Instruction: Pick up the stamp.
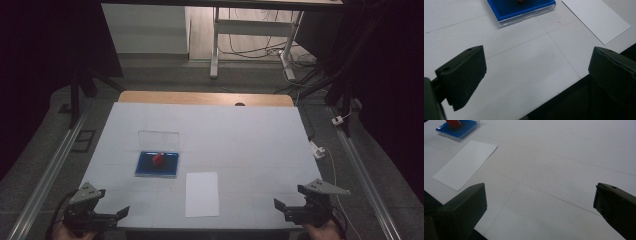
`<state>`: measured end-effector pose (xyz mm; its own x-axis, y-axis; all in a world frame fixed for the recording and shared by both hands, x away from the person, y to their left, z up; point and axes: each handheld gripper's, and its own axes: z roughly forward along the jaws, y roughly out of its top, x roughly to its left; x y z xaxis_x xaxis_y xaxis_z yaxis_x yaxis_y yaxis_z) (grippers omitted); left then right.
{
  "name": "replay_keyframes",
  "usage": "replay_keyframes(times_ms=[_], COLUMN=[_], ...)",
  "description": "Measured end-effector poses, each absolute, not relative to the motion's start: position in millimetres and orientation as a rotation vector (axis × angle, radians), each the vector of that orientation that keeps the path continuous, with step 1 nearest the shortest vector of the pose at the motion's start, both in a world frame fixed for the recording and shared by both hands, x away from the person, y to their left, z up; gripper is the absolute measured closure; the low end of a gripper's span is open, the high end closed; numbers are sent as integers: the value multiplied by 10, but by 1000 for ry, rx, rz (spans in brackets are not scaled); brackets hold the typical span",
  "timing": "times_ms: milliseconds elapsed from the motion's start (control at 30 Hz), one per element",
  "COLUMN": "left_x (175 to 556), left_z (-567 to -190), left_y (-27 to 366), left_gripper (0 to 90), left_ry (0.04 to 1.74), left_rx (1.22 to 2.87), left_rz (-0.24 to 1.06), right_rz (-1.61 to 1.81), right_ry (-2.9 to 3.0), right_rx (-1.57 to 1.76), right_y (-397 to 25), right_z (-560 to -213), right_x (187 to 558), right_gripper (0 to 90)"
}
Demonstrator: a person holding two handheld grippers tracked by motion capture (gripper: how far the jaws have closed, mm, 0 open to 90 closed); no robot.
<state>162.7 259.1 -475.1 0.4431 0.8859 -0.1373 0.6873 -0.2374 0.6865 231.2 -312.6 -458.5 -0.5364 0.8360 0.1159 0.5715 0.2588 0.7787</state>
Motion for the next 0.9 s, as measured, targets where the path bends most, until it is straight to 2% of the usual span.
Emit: replay_keyframes(times_ms=[100, 500, 733, 900], left_x=[1622, 1659, 1680, 1687], left_z=[-4750, -4772, -4777, -4777], left_y=[2618, 2562, 2632, 2626], left_gripper=[10, 2, 23, 29], left_ry=[1335, 1376, 1361, 1329], left_rx=[1992, 2046, 2018, 2029], left_rz=[423, 439, 332, 303], right_rz=[1120, 1105, 1094, 1080], right_ry=[2240, 2288, 2307, 2320], right_rx=[1275, 1235, 1227, 1213], right_y=[-3109, -3075, -3057, -3044], right_z=[-4589, -4599, -4604, -4607], right_x=[2312, 2313, 2321, 2319], right_gripper=[0, 0, 0, 0])
